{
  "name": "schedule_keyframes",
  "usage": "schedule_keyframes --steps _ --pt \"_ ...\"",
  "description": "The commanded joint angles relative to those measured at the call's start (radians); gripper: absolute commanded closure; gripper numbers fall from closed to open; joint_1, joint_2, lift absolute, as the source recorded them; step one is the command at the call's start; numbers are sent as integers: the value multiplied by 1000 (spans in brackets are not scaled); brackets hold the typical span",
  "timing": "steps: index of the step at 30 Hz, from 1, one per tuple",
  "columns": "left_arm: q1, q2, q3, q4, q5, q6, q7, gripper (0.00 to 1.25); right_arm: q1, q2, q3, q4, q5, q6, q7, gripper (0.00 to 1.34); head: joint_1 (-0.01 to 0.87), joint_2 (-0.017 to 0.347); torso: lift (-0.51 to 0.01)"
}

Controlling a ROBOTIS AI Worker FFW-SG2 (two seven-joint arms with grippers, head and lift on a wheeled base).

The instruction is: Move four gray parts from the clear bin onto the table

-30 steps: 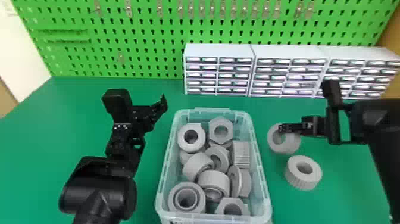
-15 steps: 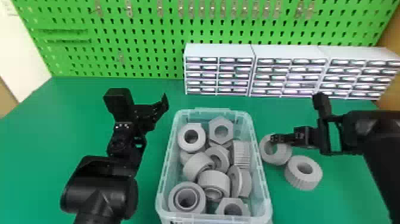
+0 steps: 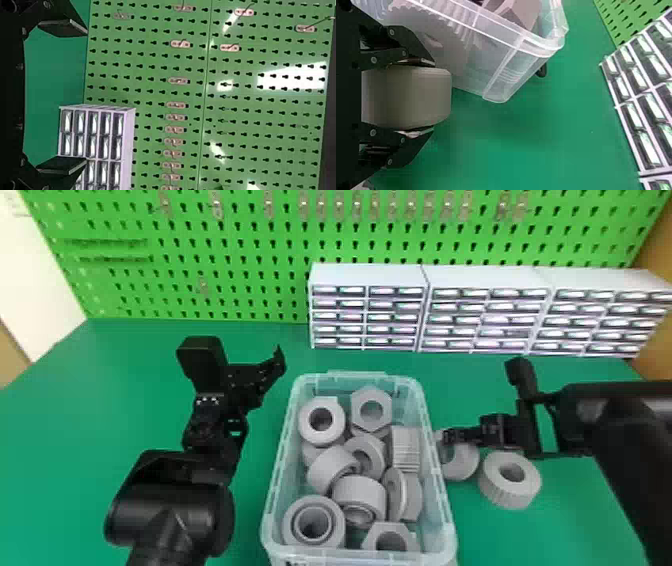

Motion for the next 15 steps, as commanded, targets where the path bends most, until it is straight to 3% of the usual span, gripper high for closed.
schedule_keyframes --steps 1,10,15 --pt "-3 -1 0 1 2 0 0 142 -9 -3 36 7 -2 1 0 860 693 72 -52" --pt "-1 -1 3 1 5 -2 0 142 -12 -5 33 7 -1 5 1 757 693 72 -52" --pt "0 -1 3 1 5 -2 0 142 -11 -5 32 7 2 8 1 621 693 72 -52"
